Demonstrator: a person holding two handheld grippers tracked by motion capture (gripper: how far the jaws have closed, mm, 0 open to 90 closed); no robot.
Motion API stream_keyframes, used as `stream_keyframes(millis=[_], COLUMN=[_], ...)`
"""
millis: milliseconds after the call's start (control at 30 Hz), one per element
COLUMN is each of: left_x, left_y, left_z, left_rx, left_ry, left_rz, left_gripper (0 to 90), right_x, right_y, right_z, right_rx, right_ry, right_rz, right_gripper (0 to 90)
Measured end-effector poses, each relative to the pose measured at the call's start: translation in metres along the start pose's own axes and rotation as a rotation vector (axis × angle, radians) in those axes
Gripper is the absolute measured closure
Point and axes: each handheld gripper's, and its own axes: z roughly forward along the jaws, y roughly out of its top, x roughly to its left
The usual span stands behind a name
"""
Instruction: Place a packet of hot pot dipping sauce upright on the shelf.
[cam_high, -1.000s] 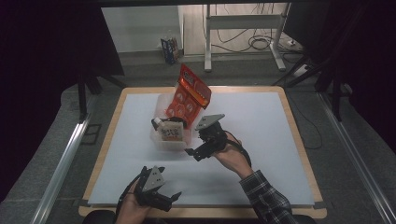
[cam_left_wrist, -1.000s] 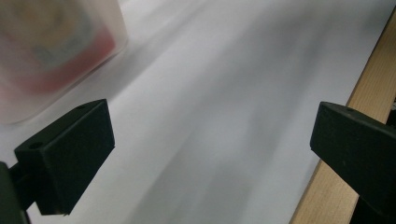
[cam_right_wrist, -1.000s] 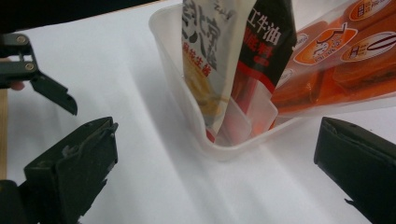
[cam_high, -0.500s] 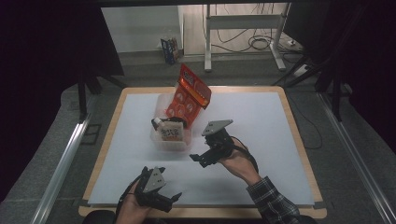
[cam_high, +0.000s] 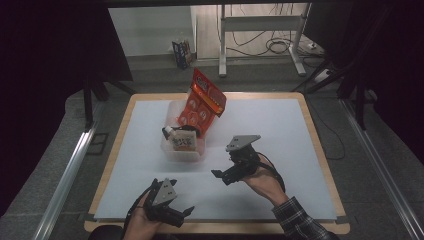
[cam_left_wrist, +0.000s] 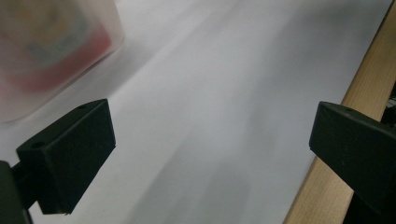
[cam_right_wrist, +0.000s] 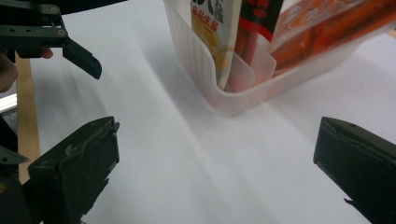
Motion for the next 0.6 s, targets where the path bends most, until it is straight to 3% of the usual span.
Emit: stream_keyframes(millis=[600], left_x=[0.000], left_y=[0.000], left_z=[0.000], left_rx=[0.004], left_ry=[-0.012], left_rz=[-0.021], left_gripper=[0.8], right_x=[0.000], right_y=[-0.029], right_z=[-0.017], right_rx=[0.000], right_ry=[-0.026], right_rz=[0.014], right_gripper=[0.0])
